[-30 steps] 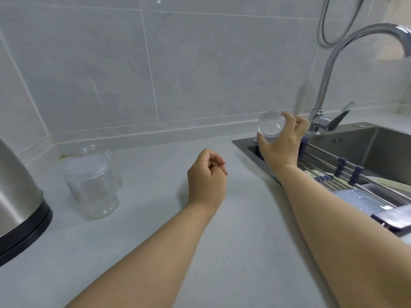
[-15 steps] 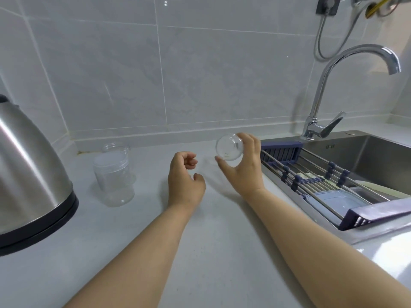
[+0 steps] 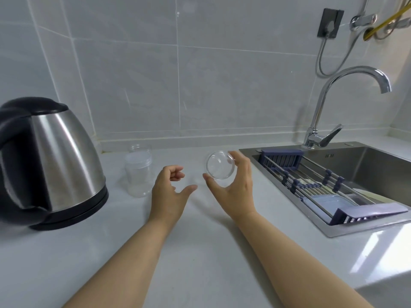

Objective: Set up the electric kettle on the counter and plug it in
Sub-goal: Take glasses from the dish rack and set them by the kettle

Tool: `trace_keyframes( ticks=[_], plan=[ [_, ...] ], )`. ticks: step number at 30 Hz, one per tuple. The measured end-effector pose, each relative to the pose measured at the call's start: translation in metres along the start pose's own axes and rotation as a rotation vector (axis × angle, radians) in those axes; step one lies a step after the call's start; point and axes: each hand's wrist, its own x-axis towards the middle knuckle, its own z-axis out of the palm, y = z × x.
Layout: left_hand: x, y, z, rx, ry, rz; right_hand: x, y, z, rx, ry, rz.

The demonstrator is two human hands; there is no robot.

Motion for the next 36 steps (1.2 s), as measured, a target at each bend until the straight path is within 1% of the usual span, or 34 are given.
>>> trace_keyframes(
  ticks=[7,13,20,24,26,31,36],
  plan=[
    [-0.018,0.003,-0.031,0.06,-0.018,0.036,-0.022,-0.038,0.011,0.016,-0.087,-0.089],
    [-0.032,0.001,-0.058,0.131,0.001,0.085,-0.041,-0.068,0.023,0.046,-0.159,-0.089],
    [-0.047,0.002,-0.096,0.174,0.064,0.097,-0.057,-0.101,0.036,0.13,-0.168,0.007],
    [-0.056,0.005,-0.117,0.145,0.064,0.024,-0.064,-0.121,0.049,0.199,-0.194,0.08],
    [-0.057,0.005,-0.125,0.143,0.058,0.018,-0.066,-0.127,0.055,0.253,-0.206,0.116],
    [-0.057,-0.003,-0.143,0.141,0.056,-0.011,-0.067,-0.128,0.07,0.389,-0.27,0.131],
    [-0.05,-0.012,-0.144,0.085,0.001,-0.1,-0.061,-0.12,0.075,0.421,-0.286,0.282]
  ],
)
